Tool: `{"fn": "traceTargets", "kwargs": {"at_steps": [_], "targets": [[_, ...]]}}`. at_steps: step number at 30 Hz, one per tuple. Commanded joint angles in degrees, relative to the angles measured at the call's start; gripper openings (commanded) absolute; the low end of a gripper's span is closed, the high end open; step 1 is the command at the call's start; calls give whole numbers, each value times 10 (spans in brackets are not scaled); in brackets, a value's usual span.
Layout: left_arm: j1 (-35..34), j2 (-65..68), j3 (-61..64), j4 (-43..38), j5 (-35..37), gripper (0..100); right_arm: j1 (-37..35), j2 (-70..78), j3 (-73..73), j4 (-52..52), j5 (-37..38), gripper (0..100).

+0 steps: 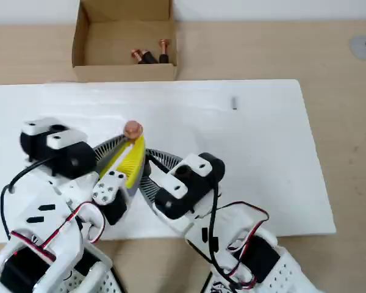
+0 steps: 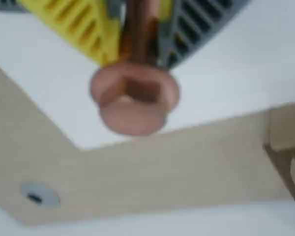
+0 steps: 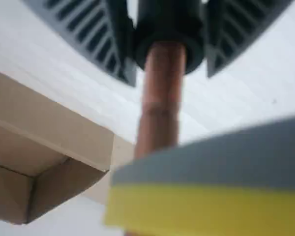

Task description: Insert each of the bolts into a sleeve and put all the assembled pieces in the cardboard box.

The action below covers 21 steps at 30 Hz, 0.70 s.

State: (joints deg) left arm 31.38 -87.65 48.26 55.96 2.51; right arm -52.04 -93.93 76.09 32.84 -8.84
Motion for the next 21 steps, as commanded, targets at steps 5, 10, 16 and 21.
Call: {"fn": "traceTargets", "kwargs": {"at_steps": [5, 10, 16, 21], "targets": [[25, 61, -113, 55, -1, 25, -3, -6, -35, -3, -4, 9], [25, 89, -161, 84, 0, 75, -3, -6, -34, -3, -4, 9], [25, 113, -207, 120, 0, 119, -2, -6, -34, -3, -4, 9], [-12, 135, -240, 128, 0, 122, -2, -6, -34, -3, -4, 9]]}}
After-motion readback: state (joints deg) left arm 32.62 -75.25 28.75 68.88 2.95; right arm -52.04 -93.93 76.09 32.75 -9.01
